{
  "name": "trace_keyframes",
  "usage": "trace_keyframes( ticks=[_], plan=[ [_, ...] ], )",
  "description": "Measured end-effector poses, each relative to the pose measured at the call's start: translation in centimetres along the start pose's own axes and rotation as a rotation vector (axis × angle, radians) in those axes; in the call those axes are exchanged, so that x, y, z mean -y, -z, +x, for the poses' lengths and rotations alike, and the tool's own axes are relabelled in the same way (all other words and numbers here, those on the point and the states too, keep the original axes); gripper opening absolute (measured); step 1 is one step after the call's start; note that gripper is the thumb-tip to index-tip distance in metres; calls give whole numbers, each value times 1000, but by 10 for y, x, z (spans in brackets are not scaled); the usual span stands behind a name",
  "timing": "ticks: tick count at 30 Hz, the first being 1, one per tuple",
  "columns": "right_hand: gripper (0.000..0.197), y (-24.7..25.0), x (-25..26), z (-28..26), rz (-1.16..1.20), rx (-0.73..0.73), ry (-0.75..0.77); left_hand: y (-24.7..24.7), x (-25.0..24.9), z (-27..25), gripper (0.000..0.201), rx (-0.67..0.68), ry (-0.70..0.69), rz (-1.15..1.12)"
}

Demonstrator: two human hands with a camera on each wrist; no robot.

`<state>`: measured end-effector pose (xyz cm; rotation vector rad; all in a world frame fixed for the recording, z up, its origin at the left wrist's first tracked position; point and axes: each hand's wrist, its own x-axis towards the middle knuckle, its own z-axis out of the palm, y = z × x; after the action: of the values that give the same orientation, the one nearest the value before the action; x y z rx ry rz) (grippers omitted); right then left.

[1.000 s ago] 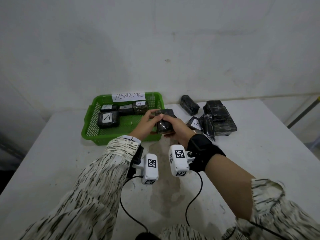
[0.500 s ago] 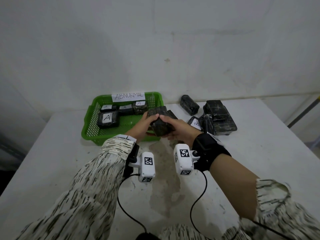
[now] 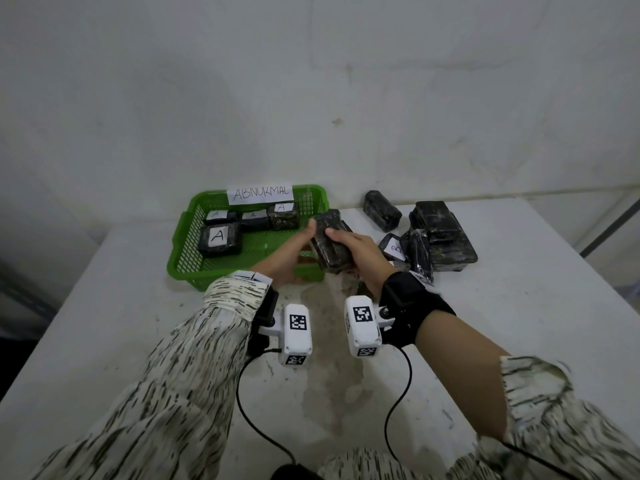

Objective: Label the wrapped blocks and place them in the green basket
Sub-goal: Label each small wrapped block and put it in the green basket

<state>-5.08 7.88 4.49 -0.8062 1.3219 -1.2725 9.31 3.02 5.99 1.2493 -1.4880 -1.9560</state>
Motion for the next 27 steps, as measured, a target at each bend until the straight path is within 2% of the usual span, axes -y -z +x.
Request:
trace_keyframes(
  ticks=[3,6,8,12,16,18,20,22,25,27],
  plan=[
    [40,-2,-2,1,-9,33,-40,-4,0,2,42,-97,-105,-43],
    [41,0,-5,1,13,144,-107,-2,0,5,25,-188,-181,-31],
    [38,1,-7,0,57,183,-110,-1,2,5,25,-191,-195,-22],
    [40,0,-7,0,27,134,-51,-2,8,3,28,-149,-197,30],
    [53,-2,-11,1,-33,60,-12,0,11,6,46,-243,-201,13],
    [40,1,-9,1,17,55,-19,5,12,5,34,-302,-238,-51],
    [20,6,-5,0,110,68,-43,8,13,3,19,-285,-255,-82],
    [18,11,-2,0,131,84,-38,8,14,2,10,-284,-213,-68],
    [14,11,-6,3,28,44,33,5,15,1,37,-218,-98,-150],
    [32,8,-8,5,-7,-8,72,1,13,-2,50,-120,-62,-149]
  ],
)
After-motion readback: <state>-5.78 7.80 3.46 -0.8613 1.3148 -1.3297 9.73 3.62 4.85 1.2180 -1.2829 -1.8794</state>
